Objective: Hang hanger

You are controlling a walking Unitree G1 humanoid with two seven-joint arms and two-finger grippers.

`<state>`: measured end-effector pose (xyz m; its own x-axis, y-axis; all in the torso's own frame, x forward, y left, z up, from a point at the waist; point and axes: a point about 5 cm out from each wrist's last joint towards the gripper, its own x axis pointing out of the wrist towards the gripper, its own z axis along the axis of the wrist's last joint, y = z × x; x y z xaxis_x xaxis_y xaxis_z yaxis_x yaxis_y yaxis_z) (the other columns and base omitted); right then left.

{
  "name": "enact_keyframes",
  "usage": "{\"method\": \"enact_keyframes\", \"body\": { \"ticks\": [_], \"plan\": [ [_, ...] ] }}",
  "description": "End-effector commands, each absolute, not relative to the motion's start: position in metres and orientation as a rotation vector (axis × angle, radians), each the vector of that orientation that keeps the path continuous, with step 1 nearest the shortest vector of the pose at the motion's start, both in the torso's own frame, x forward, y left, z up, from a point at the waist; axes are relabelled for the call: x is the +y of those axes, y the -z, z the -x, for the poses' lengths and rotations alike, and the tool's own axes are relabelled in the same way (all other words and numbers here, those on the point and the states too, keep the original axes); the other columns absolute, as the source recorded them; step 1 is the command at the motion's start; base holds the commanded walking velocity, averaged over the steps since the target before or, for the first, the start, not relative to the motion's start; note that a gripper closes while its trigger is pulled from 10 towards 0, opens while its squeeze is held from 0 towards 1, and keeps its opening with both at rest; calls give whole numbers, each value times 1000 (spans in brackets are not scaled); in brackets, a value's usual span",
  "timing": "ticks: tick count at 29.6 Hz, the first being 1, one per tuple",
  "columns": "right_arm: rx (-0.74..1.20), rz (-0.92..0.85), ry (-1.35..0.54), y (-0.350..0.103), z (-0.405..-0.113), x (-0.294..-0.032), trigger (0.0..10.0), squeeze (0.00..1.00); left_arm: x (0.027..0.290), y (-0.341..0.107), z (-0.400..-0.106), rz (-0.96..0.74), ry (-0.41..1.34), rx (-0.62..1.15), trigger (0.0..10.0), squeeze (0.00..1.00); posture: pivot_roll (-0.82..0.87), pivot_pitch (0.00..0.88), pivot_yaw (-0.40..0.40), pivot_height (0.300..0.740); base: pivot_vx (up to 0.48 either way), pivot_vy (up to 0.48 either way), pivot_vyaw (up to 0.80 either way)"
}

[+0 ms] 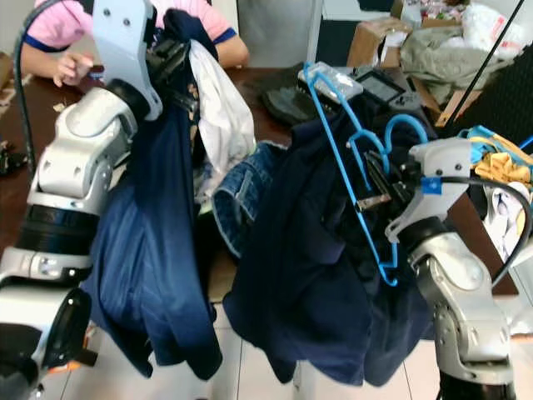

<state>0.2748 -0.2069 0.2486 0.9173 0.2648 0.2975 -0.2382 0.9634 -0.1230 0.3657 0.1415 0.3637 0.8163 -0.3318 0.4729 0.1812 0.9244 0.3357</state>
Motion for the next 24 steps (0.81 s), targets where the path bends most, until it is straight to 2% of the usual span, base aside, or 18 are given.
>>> {"method": "enact_keyframes", "body": {
  "ticks": [1,14,19,21,22,24],
  "plan": [
    [-332,83,-263,-248,-274,-207,10000,0,144,-388,-354,-291,260,-655,10000,0,73,177,-18,740,454,0,0],
    [-331,79,-265,-247,-277,-205,10000,0,144,-399,-348,-269,291,-683,10000,0,77,177,-16,740,447,0,0],
    [-331,79,-265,-246,-277,-205,10000,0,140,-404,-345,-198,367,-686,10000,0,77,176,-16,740,0,0,0],
    [-332,80,-265,-246,-277,-204,10000,0,151,-451,-322,-96,491,-813,10000,0,83,170,-19,740,0,0,0],
    [-332,80,-265,-246,-277,-204,10000,0,151,-451,-322,-96,491,-813,10000,0,83,170,-19,740,0,0,0],
    [-333,81,-266,-246,-277,-204,10000,0,176,-505,-293,-57,510,-969,10000,0,96,168,-18,740,0,0,0]
  ]
}}
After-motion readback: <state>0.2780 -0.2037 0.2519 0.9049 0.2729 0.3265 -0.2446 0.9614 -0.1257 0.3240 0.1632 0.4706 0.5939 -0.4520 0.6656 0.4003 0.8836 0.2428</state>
